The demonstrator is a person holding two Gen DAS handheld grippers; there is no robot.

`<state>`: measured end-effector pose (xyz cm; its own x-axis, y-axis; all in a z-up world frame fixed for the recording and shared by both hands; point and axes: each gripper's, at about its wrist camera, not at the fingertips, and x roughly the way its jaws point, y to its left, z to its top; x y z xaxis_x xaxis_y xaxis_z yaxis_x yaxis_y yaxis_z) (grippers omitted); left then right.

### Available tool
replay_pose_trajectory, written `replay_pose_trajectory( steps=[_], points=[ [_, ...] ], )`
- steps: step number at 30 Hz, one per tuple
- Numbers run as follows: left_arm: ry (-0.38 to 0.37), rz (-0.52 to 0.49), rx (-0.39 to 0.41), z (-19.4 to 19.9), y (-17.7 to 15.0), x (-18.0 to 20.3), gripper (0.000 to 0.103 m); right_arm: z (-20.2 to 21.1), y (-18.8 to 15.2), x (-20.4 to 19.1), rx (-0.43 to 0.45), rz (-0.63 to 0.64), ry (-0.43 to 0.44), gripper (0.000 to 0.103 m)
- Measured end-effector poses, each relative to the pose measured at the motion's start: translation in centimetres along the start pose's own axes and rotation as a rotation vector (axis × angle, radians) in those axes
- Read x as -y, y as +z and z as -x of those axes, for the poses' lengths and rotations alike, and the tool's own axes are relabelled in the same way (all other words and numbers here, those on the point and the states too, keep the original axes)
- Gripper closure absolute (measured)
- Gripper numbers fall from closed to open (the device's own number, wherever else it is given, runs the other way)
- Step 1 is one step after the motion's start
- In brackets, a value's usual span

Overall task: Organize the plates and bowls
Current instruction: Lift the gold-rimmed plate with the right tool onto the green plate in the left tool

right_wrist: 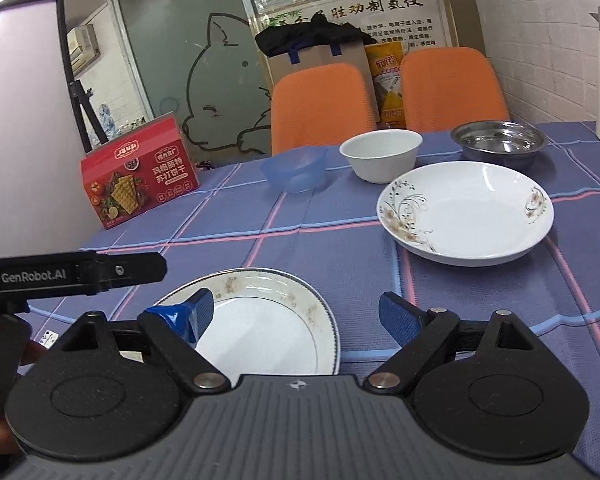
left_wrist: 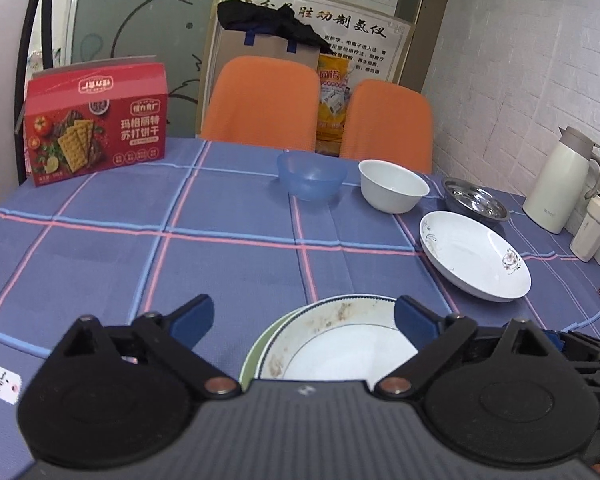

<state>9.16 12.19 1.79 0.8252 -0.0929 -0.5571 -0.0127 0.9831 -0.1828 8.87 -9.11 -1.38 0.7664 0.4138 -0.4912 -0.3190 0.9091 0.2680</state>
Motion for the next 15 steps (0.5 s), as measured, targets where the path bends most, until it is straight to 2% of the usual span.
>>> replay_pose_trajectory(
  steps=[6,10,15],
  points=[
    [0.002,-0.018,-0.027,-0.7,0.3,1.5,0.005,0.3,-0.6,3.1,-0.005,-0.105,-0.058,0.026],
    [0.005,-0.046,-0.028,-1.1,0.6,2.8,0.005,0.9,-0.6,5.1,0.010,-0.145,-0.136,0.026],
    [0.006,-0.077,-0.041,-1.9,1.0,4.4,0.005,0.2,-0.2,7.0,-0.059,-0.187,-0.220,0.026]
  ],
)
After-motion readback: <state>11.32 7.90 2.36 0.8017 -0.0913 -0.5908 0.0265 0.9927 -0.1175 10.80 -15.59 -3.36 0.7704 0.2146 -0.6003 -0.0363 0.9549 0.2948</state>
